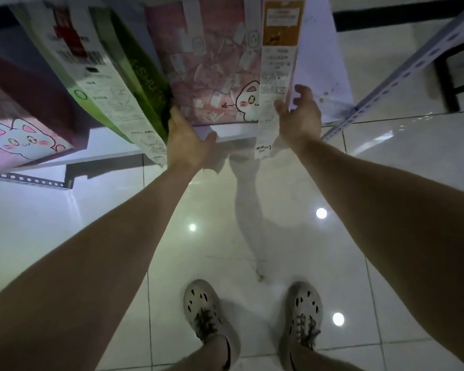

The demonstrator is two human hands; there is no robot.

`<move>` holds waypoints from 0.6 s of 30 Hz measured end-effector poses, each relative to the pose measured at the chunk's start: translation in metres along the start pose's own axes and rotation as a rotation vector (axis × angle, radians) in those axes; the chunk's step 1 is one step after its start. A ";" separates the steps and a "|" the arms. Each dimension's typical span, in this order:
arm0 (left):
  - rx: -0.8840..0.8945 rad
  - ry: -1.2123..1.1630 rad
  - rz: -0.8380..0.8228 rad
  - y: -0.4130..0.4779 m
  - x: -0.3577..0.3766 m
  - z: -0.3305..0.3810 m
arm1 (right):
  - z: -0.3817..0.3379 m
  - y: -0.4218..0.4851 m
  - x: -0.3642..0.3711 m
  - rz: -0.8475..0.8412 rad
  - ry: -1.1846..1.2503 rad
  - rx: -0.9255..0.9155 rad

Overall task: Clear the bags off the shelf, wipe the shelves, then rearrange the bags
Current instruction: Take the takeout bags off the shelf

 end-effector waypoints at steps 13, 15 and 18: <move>0.022 -0.044 0.065 -0.078 -0.034 0.021 | 0.010 -0.074 -0.062 0.005 -0.057 -0.002; -0.021 -0.061 0.045 -0.113 -0.046 0.022 | 0.010 -0.106 -0.080 -0.015 -0.028 0.052; -0.126 -0.052 -0.020 -0.167 -0.067 0.023 | 0.000 -0.154 -0.113 -0.036 0.023 0.103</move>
Point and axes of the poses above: each hand's wrist, its own y-axis towards the middle knuckle, its own x-axis out of the palm, z = x × y, the point moved 6 cm from there along y, towards the middle knuckle, and after that the axes turned 9 degrees about y, right-handed, at the moved point
